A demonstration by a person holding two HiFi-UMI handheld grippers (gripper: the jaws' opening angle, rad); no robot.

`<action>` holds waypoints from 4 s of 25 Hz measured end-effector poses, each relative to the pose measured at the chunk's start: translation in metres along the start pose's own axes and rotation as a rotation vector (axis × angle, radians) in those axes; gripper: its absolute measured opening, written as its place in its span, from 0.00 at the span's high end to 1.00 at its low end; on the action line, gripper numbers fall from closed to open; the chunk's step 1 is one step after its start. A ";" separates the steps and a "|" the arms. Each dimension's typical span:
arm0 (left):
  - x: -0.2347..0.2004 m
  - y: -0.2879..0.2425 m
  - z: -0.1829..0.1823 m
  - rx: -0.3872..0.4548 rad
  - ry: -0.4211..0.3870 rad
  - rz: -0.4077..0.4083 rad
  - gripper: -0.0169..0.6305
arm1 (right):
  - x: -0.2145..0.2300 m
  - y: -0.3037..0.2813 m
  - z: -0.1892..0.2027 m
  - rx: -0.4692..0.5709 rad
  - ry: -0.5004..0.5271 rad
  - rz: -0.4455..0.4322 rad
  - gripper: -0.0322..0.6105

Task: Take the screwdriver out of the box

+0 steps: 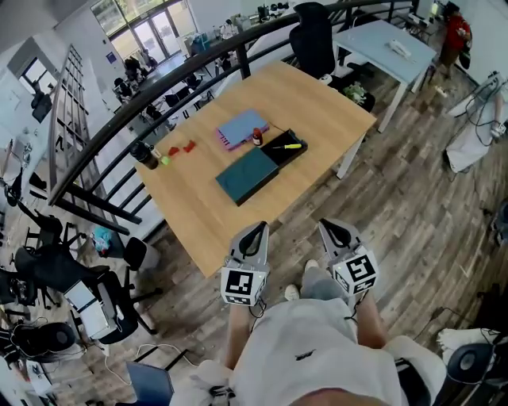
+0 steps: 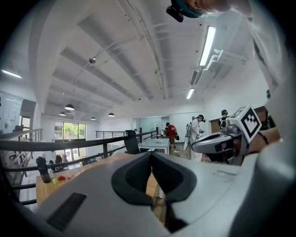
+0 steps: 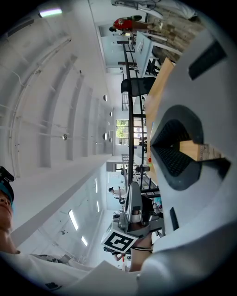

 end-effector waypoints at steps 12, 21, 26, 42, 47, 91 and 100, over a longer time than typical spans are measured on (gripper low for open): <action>-0.039 -0.067 0.014 -0.038 0.004 0.003 0.95 | 0.044 -0.062 0.014 -0.011 -0.015 -0.004 0.96; -0.079 -0.161 0.000 -0.058 0.017 -0.017 0.95 | 0.119 -0.136 0.018 -0.029 -0.042 -0.034 0.96; -0.097 -0.223 -0.001 -0.070 0.039 -0.027 0.95 | 0.167 -0.177 0.029 -0.048 -0.058 -0.060 0.96; -0.126 -0.376 0.028 -0.213 0.051 -0.020 0.95 | 0.273 -0.269 0.081 -0.105 -0.141 -0.177 0.96; -0.138 -0.397 0.047 -0.270 0.058 -0.024 0.95 | 0.283 -0.285 0.101 -0.137 -0.171 -0.191 0.96; -0.191 -0.514 0.219 -0.829 -0.095 0.391 0.79 | 0.261 -0.382 0.203 -0.366 -0.305 -0.175 0.96; -0.201 -0.519 0.246 -0.917 -0.102 0.402 0.76 | 0.261 -0.383 0.209 -0.382 -0.322 -0.163 0.96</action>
Point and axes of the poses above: the fingertips, and each gripper's own axes: y backward along the fingers, x to its right, z out of its underside, the point moved 6 cm from there along y, backward along the fingers, and after that the axes turned 8 degrees about y, right-handed, at the moved point
